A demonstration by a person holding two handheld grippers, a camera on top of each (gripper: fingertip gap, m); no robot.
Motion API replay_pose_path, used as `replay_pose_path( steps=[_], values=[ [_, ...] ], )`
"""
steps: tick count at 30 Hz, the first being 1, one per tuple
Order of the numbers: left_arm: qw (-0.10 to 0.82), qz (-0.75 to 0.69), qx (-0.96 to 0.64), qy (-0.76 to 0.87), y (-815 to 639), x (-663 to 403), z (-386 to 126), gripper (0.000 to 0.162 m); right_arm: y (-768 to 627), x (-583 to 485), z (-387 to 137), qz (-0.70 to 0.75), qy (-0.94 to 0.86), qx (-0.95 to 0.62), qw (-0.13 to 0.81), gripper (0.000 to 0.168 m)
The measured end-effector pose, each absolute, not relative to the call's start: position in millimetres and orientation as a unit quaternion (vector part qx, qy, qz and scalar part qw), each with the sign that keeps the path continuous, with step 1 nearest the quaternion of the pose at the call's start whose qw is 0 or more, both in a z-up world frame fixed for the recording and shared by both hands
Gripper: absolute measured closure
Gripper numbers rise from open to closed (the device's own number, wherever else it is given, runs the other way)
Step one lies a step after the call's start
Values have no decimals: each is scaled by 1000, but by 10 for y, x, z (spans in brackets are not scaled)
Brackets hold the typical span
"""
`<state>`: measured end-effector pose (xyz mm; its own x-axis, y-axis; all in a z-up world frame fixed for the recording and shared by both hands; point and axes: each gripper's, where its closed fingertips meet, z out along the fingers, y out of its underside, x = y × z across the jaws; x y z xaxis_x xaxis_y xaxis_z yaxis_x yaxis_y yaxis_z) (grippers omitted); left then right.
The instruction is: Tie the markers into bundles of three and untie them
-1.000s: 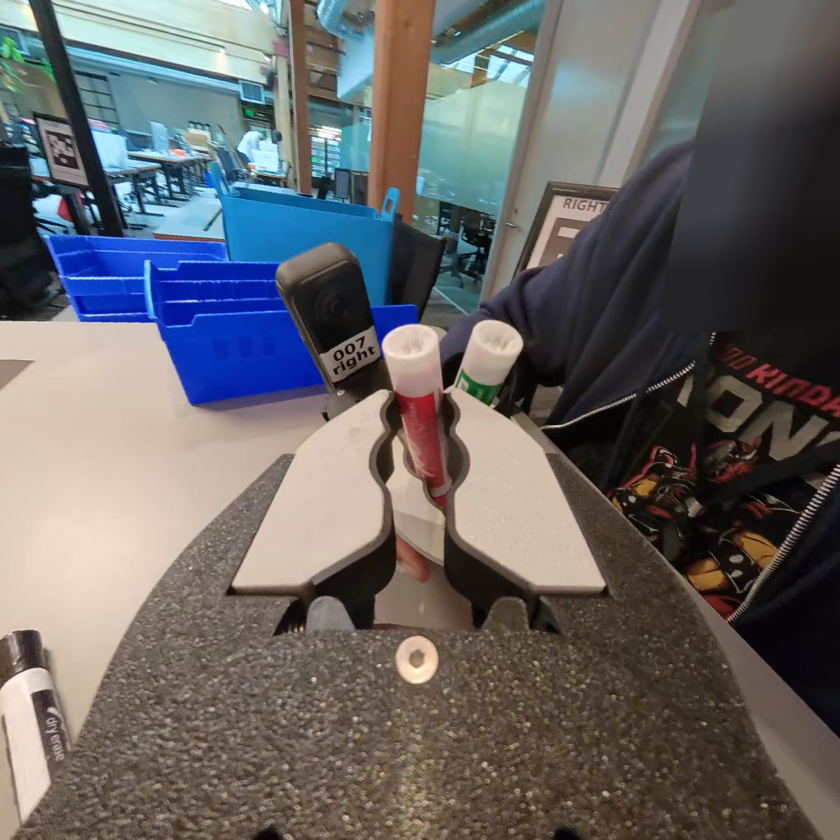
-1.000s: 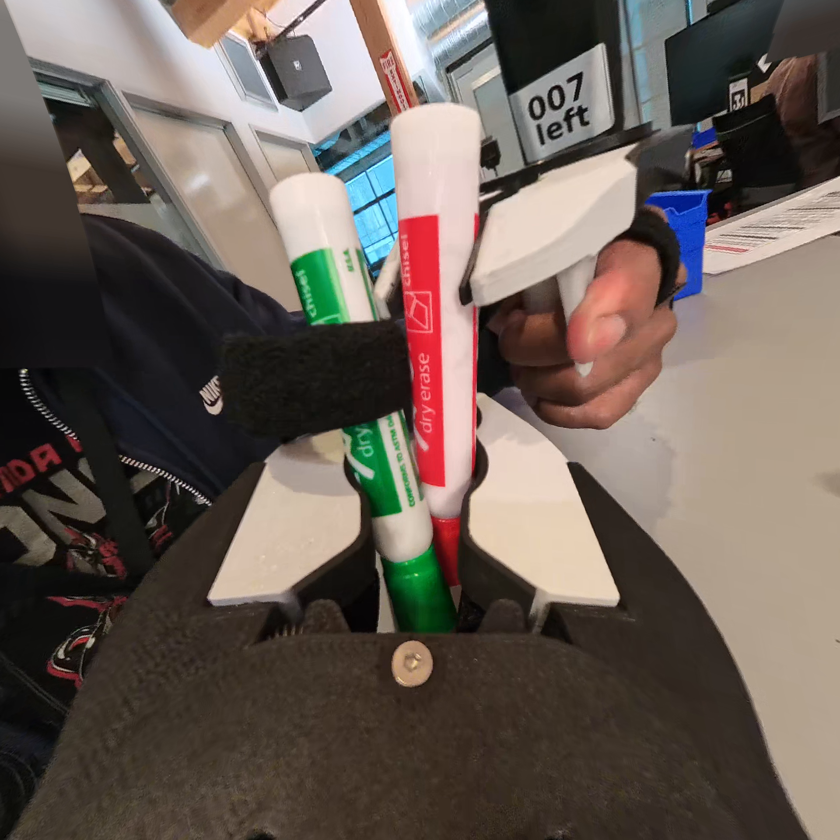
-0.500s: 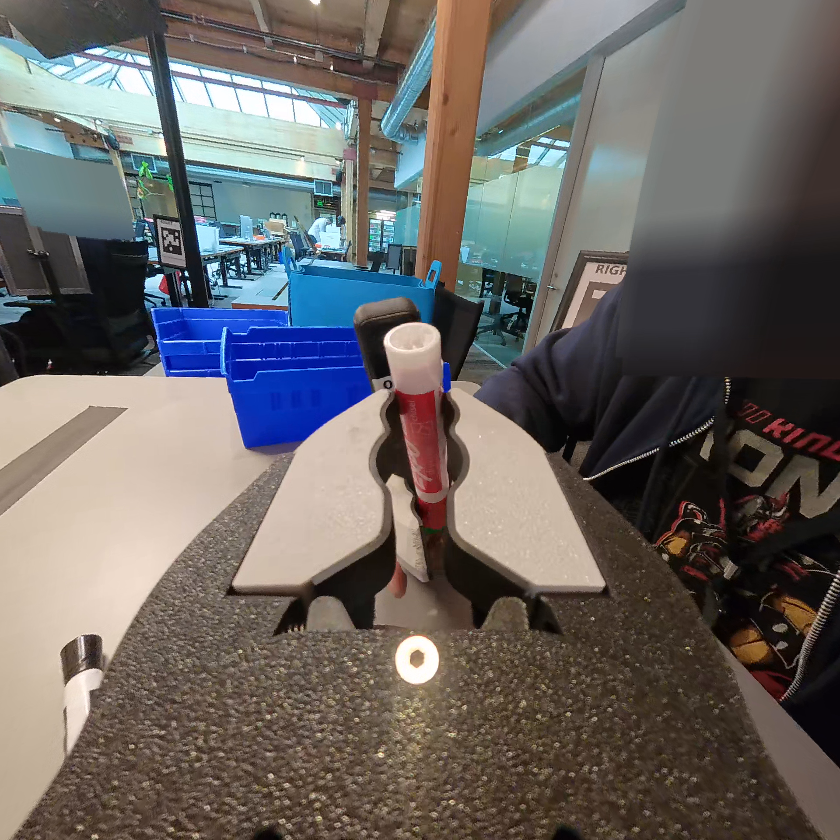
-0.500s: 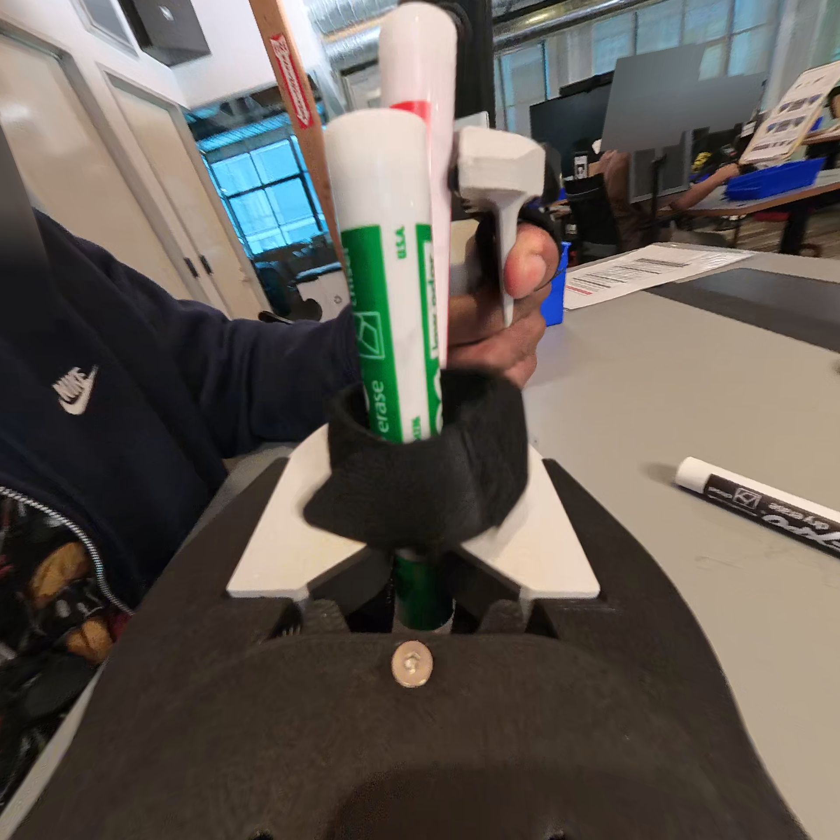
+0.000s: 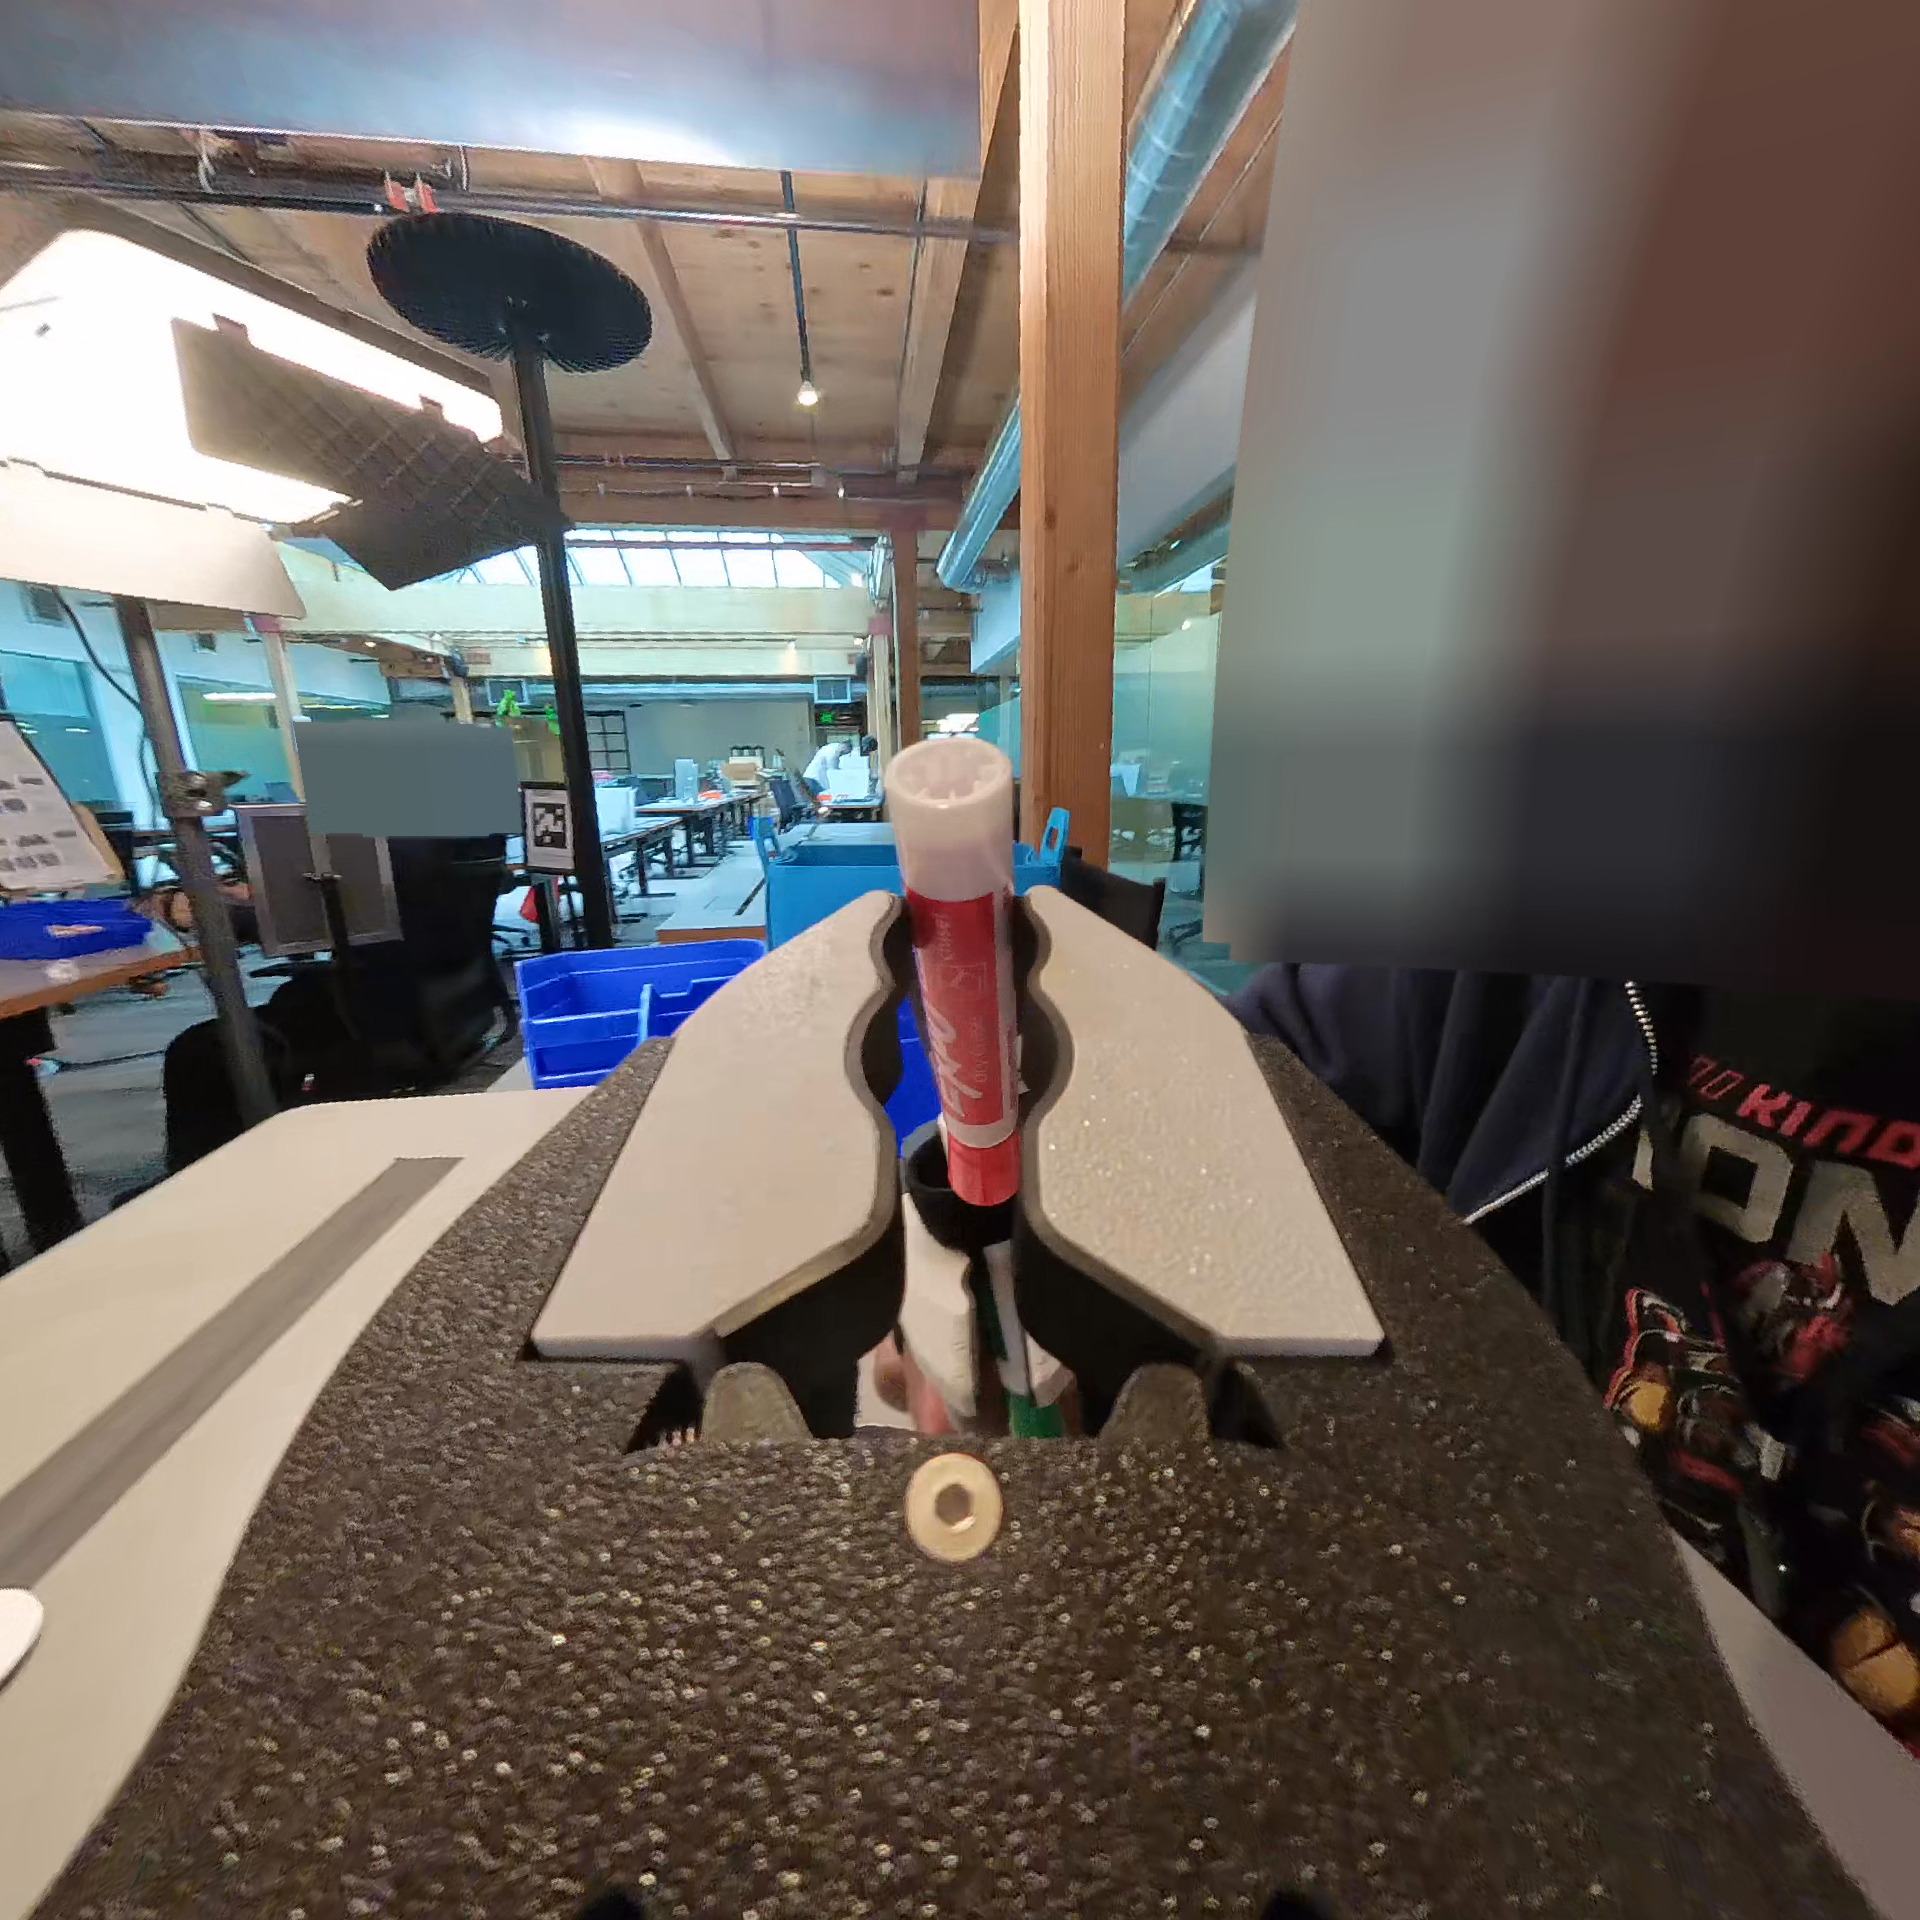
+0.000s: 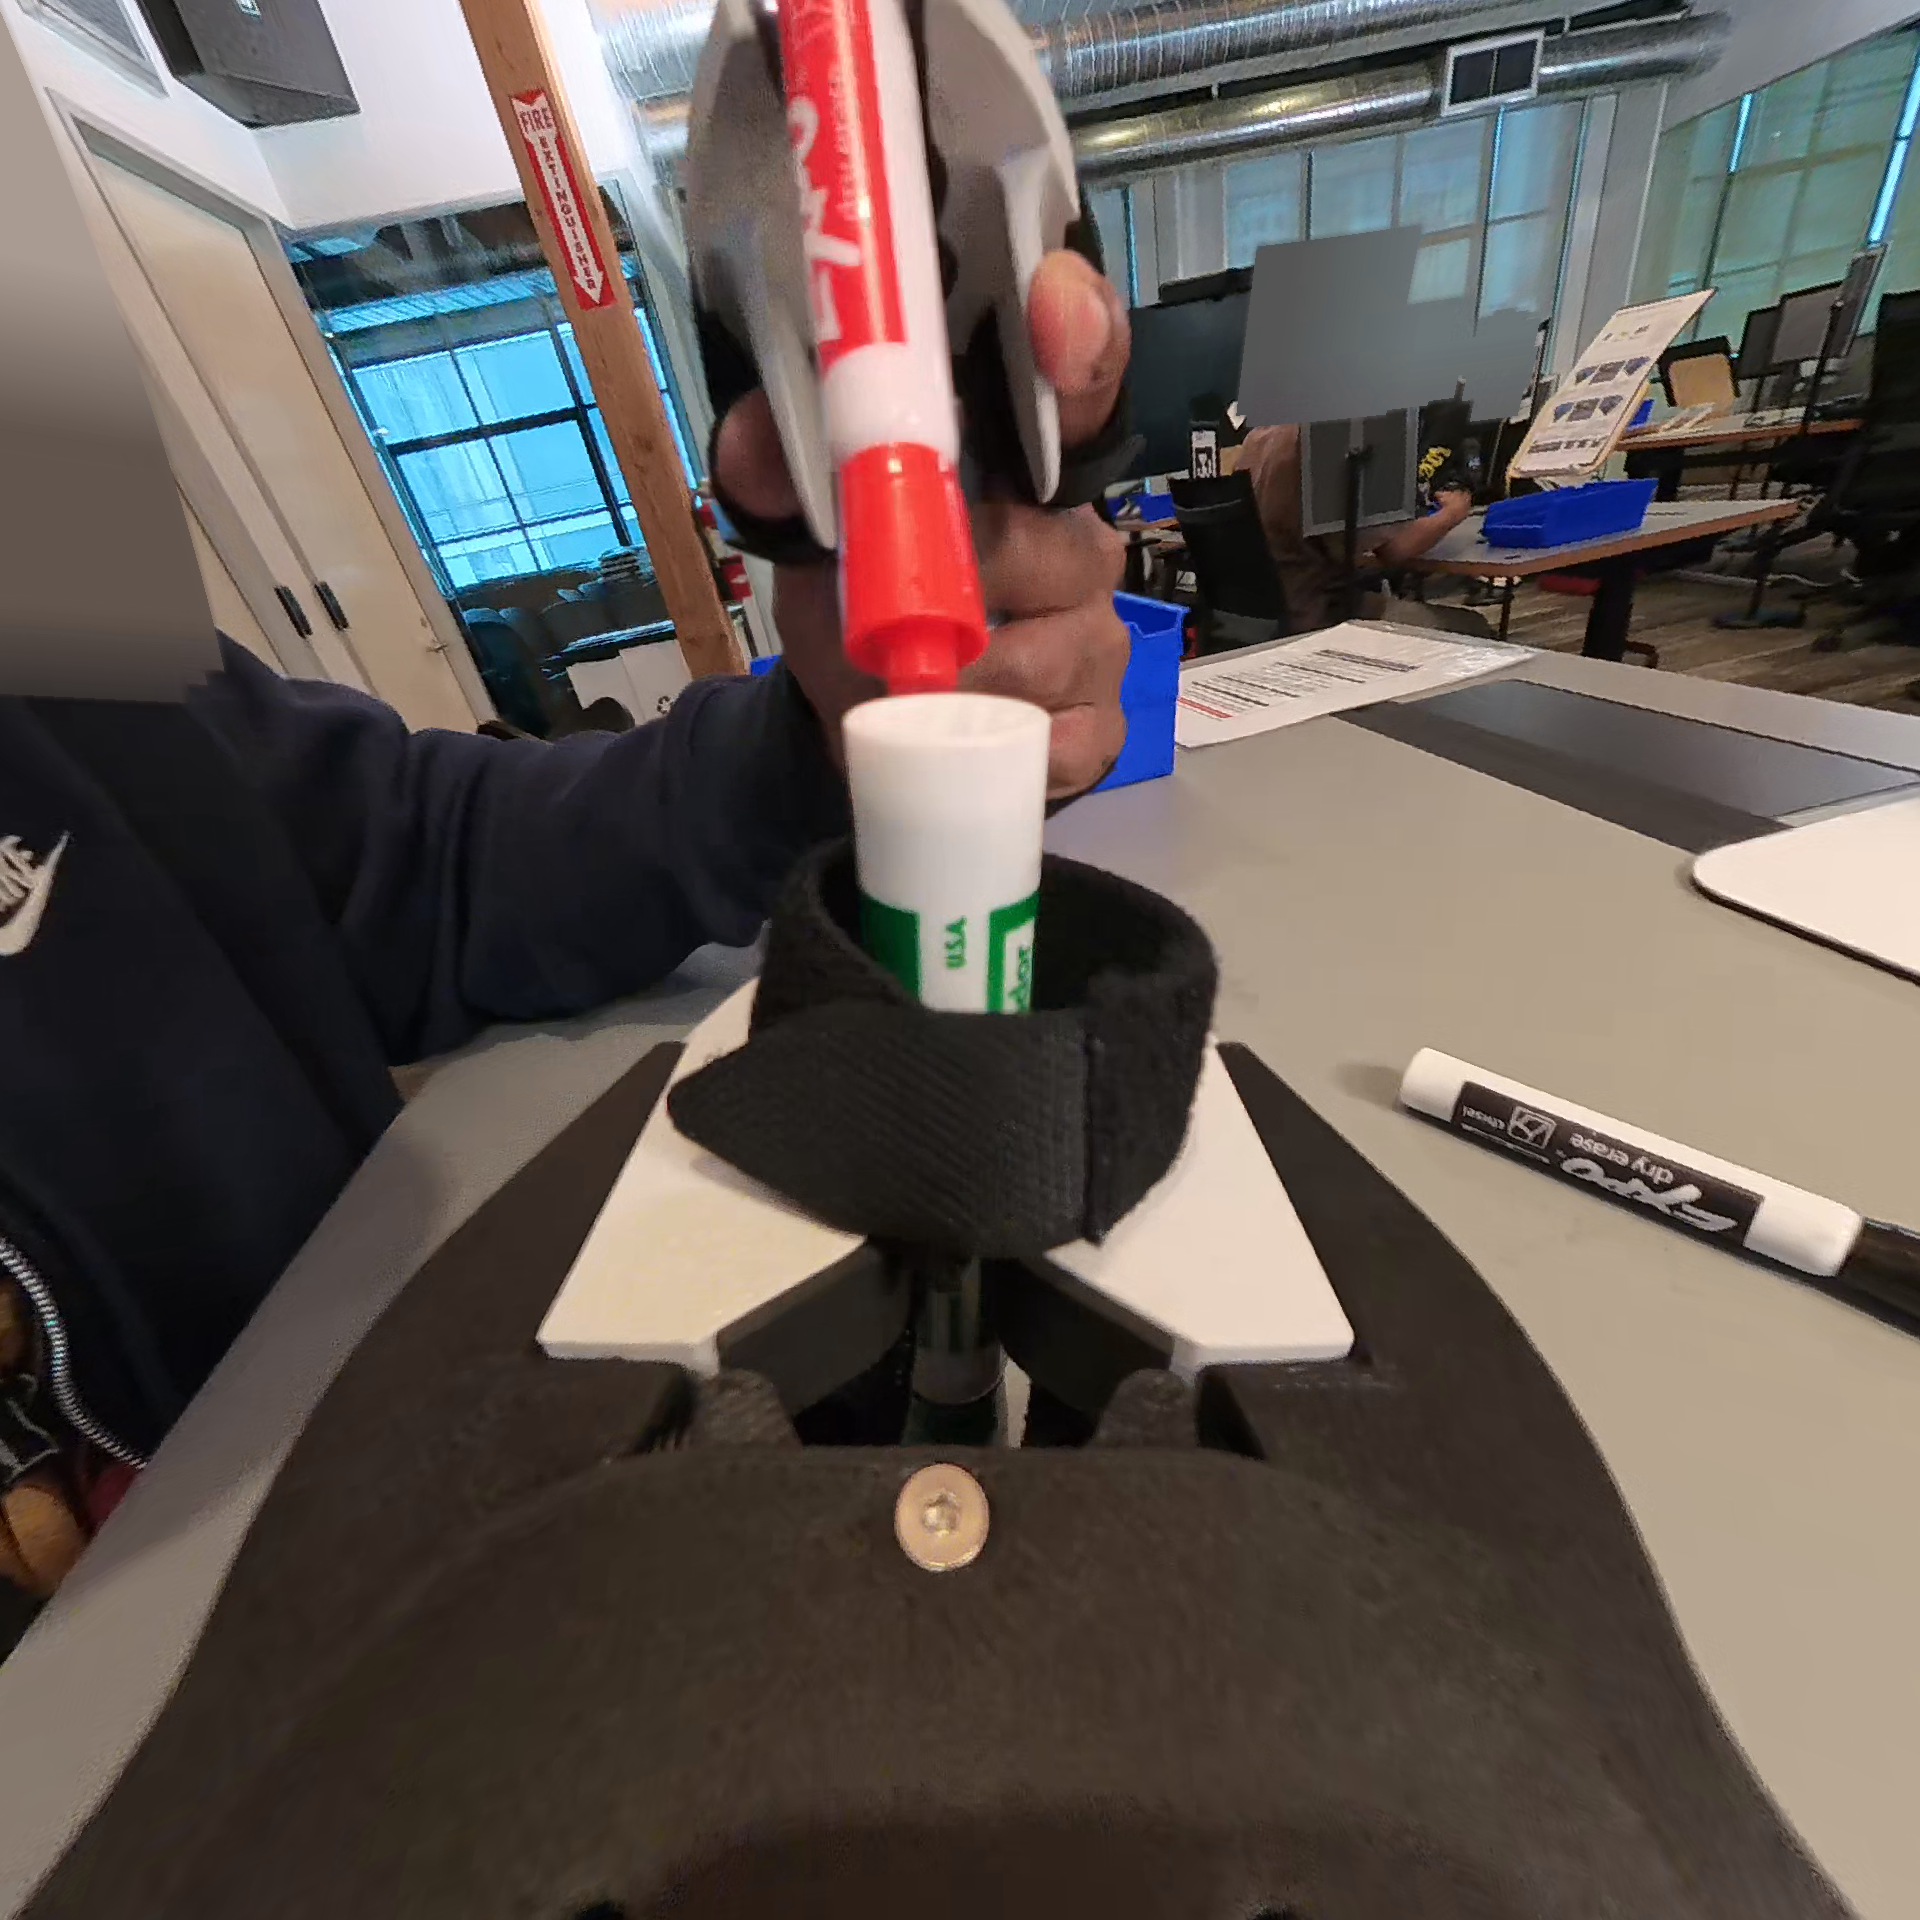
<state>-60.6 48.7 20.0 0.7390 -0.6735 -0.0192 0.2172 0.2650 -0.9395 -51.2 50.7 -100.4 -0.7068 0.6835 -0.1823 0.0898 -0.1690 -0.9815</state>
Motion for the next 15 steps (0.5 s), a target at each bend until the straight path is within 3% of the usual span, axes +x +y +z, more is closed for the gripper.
replay_pose_path(
  steps=[6,15],
  values=[
    [778,-271,-533,194,516,-534,377,144,434,-539,-1046,659,-634,-309,259,158],
    [700,-297,-613,212,674,-216,164,144,364,-611,-1281,556,-698,-303,336,158]
  ],
)
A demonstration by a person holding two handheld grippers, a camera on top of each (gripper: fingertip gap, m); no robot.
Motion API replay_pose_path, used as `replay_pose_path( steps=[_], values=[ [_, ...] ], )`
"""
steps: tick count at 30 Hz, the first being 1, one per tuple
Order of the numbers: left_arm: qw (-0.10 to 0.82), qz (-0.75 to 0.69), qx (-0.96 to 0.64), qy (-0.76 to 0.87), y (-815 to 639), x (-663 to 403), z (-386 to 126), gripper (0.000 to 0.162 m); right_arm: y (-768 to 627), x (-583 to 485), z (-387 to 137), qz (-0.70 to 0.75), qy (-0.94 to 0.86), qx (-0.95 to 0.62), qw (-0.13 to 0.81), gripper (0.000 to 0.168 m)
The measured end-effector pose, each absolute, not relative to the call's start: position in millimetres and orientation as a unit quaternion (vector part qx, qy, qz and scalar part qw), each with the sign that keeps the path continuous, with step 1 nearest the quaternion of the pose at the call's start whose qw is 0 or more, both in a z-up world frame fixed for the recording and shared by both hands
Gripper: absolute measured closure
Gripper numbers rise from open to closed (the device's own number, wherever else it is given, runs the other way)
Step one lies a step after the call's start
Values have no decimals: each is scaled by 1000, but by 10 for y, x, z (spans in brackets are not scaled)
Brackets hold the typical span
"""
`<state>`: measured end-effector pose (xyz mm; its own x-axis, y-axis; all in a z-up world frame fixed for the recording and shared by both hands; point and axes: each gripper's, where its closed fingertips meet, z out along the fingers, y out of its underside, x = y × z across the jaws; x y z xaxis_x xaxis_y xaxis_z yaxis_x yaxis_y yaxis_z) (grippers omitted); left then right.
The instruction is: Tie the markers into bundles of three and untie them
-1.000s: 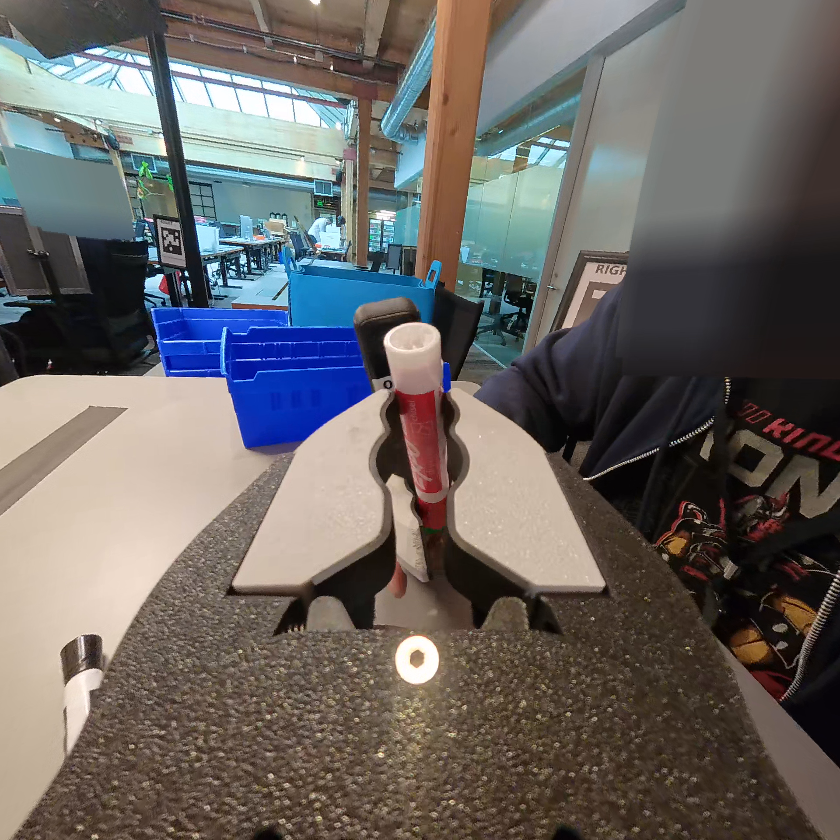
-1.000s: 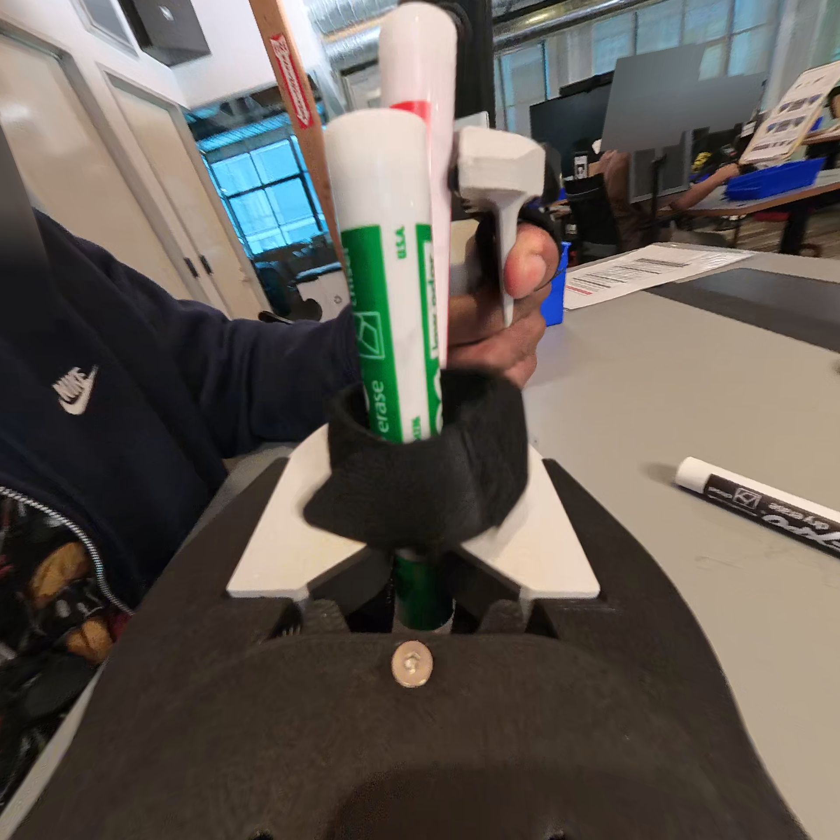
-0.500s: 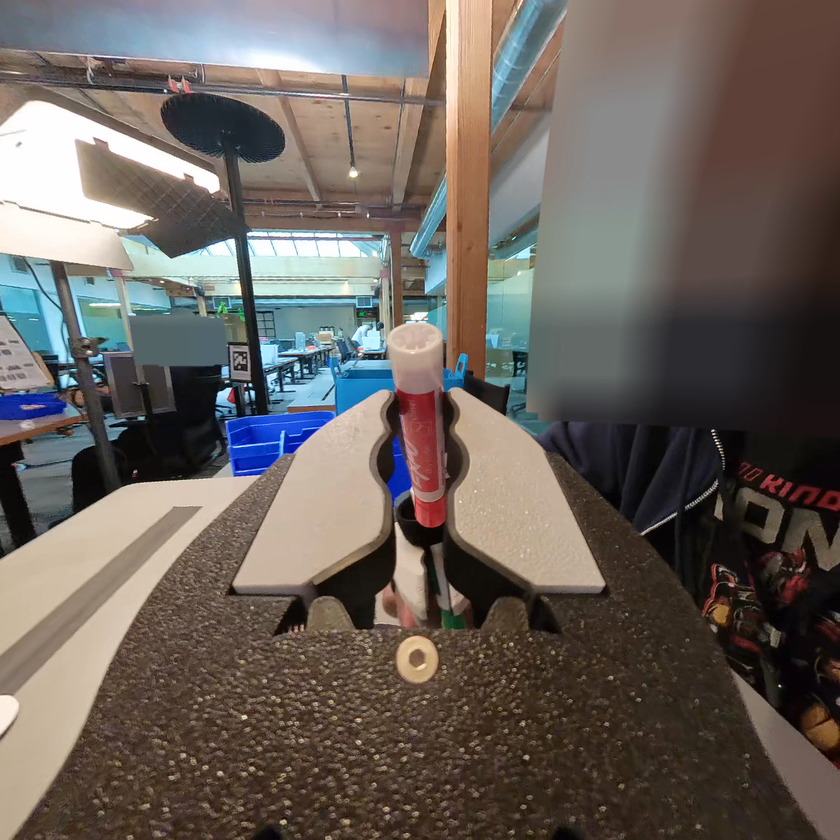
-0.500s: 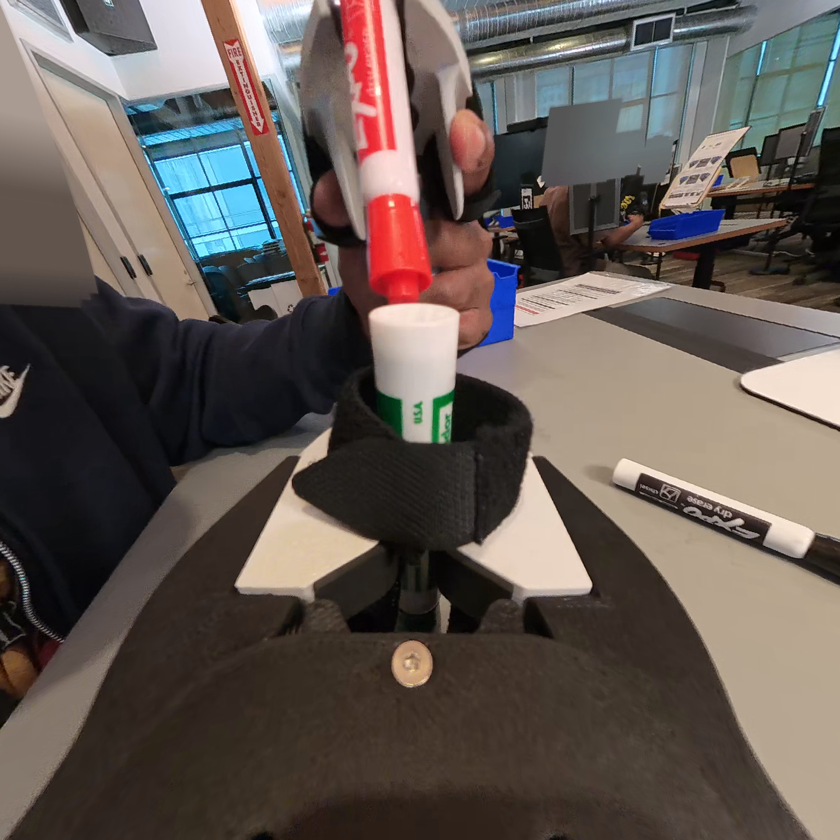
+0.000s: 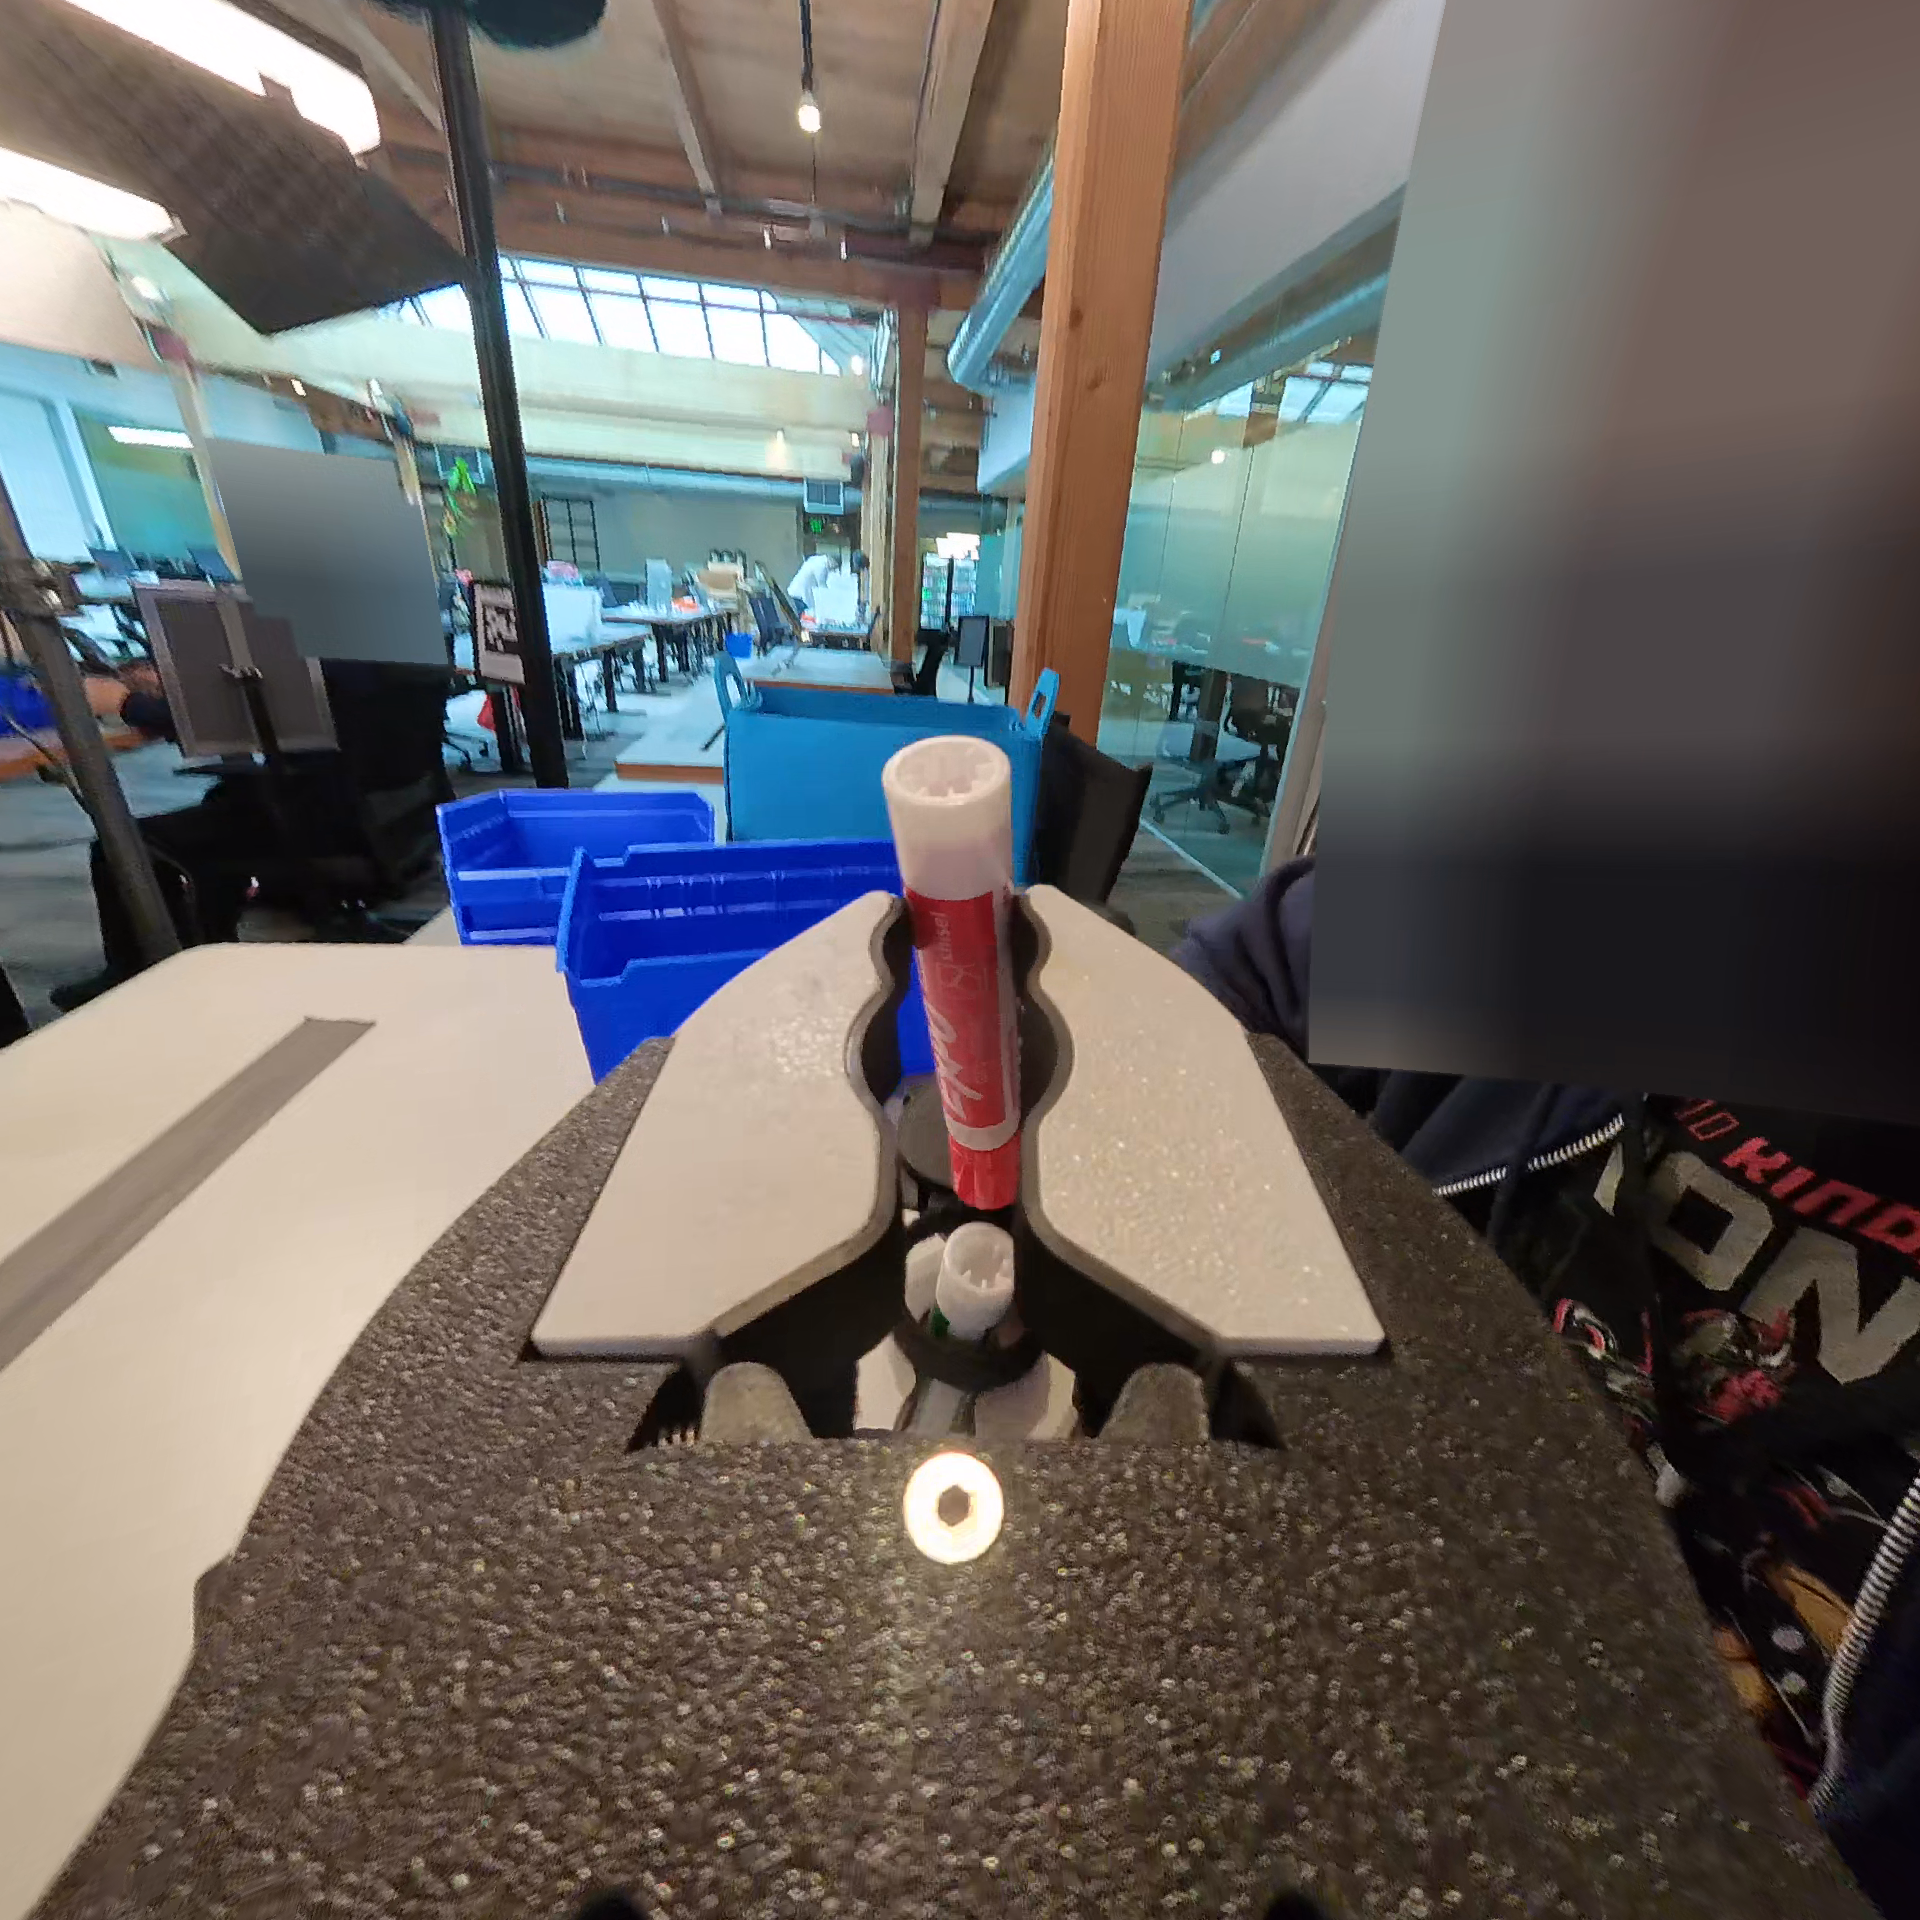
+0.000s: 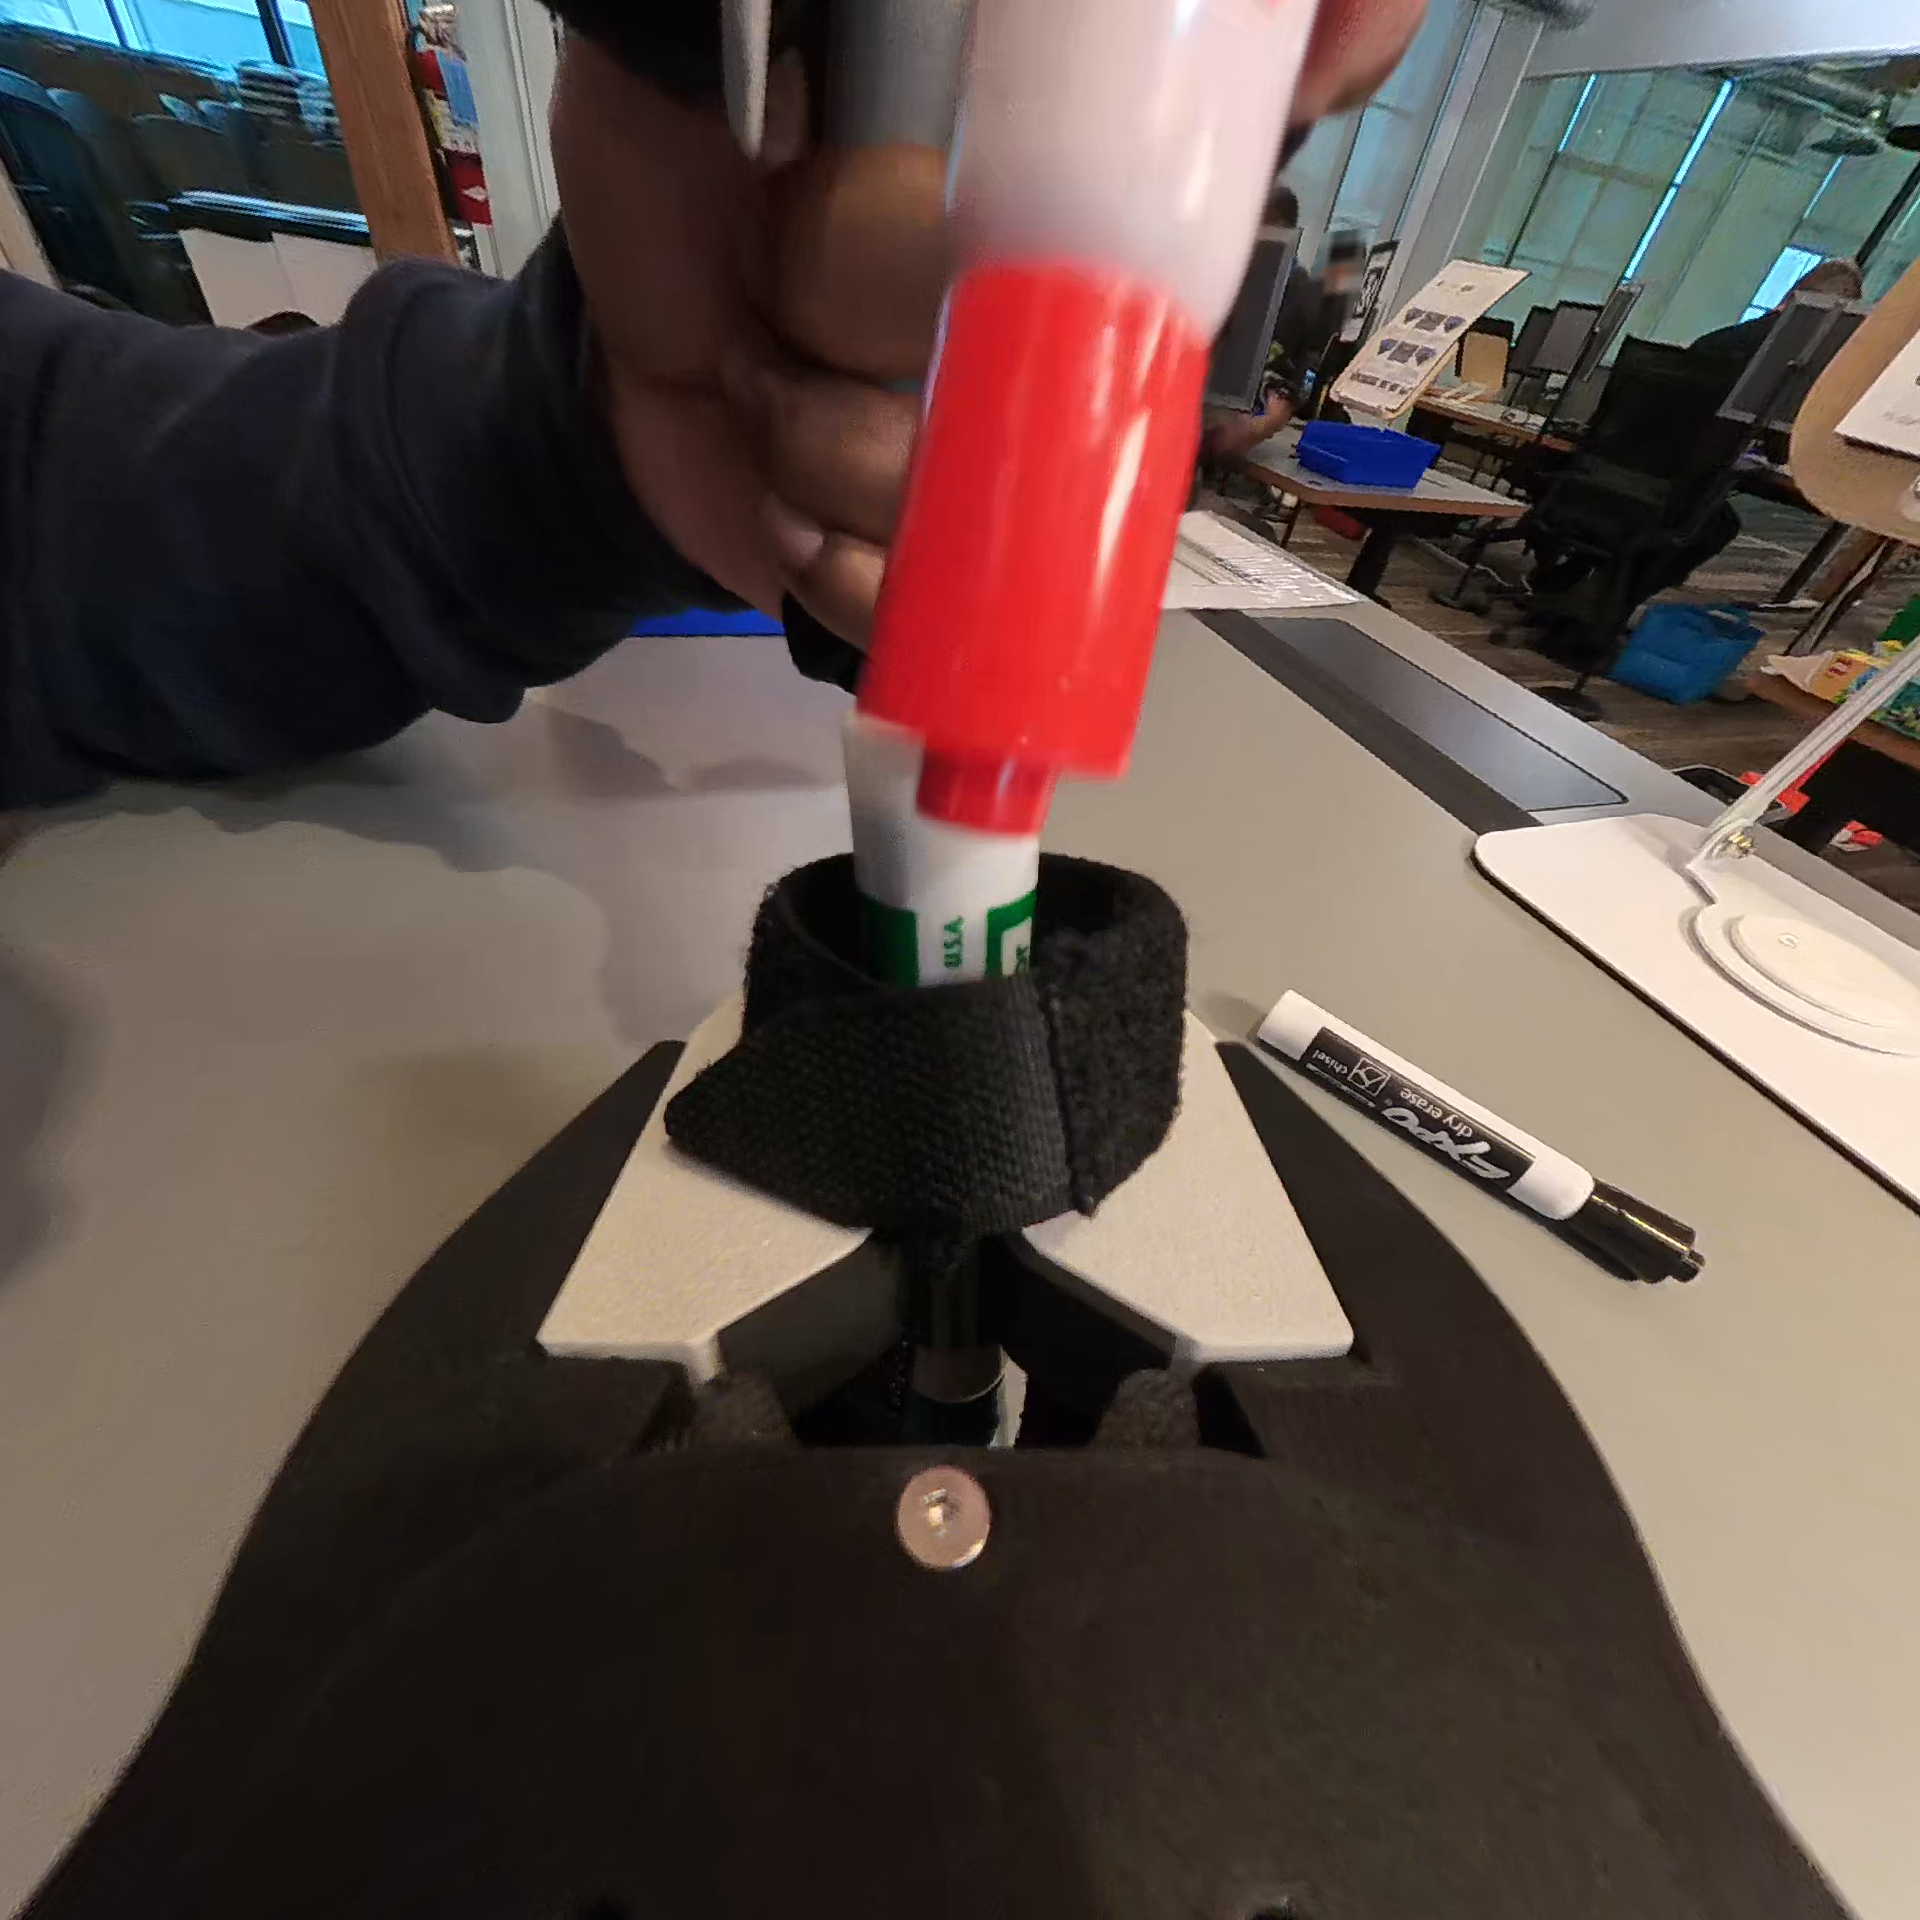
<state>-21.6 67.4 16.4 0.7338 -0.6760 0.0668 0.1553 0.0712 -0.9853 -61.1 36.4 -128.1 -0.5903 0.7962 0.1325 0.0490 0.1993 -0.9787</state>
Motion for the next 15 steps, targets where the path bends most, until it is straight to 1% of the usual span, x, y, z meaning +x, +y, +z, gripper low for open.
replay_pose_path(
  steps=[5,7,15],
  values=[
    [667,-292,-650,217,737,-227,3,144,383,-613,-1290,561,-696,-307,327,159],
    [657,-269,-666,227,755,-237,-65,144,377,-613,-1295,559,-698,-305,328,159],
    [631,-205,-695,279,676,-237,-111,144,394,-634,-1347,536,-710,-307,338,159]
  ],
)
